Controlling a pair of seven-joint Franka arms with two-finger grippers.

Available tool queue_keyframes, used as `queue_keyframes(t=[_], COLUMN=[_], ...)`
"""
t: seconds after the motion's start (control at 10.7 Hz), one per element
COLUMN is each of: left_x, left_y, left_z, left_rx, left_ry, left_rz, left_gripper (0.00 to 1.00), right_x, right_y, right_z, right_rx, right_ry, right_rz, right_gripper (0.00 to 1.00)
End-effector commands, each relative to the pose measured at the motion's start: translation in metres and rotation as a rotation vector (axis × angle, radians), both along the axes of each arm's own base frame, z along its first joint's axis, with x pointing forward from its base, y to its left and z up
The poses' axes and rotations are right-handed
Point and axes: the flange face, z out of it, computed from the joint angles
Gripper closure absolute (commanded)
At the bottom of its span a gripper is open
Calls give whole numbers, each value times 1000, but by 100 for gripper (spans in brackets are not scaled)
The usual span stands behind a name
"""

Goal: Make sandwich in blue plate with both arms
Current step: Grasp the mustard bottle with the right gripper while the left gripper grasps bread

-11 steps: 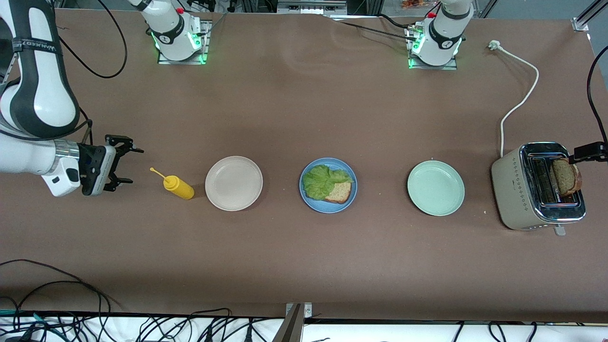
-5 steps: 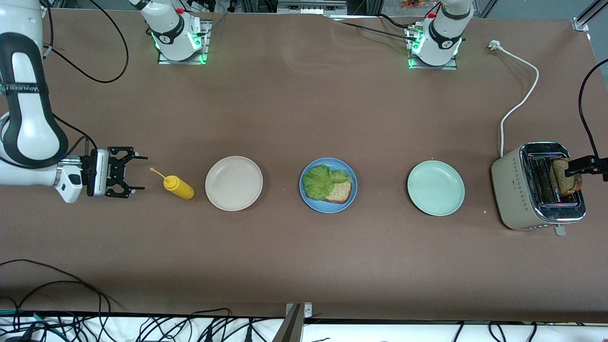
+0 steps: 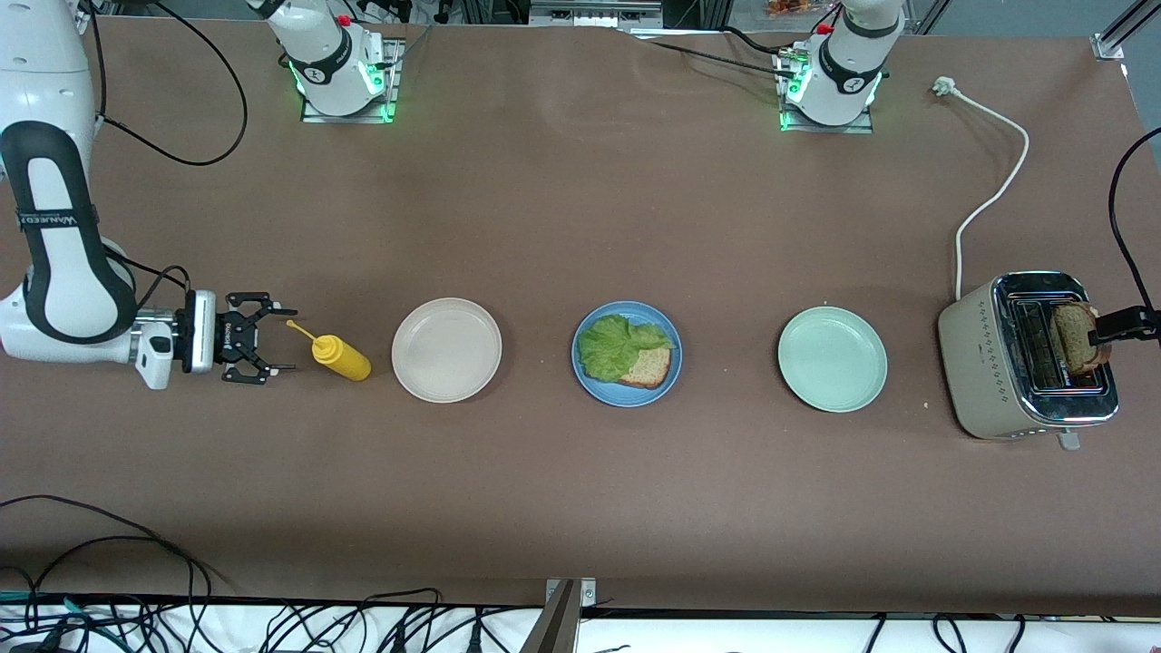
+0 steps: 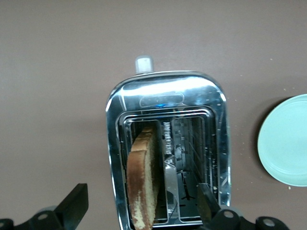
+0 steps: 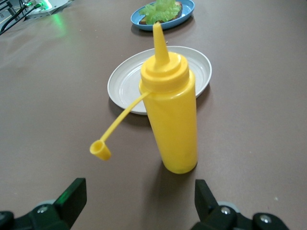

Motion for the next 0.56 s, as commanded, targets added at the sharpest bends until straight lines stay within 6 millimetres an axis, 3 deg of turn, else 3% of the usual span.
queue_keyframes(t=[0.0,0.28,0.47], left_x=[-1,-3,-11], left_y=[19,20,22], left_z=[-23,-52,-67], left_rx=[-55,-130,-149], left_ry=[-4,16,44], left_rz=[50,94,108], left_gripper=[0,3,22], right_x=[3,-1,0], right_y=[7,12,13], right_z=[-31,-57,-67], right_rx=[130,204,214], right_ry=[-117,-187,-206], right_rz=[14,15,14], right_gripper=[0,0,0])
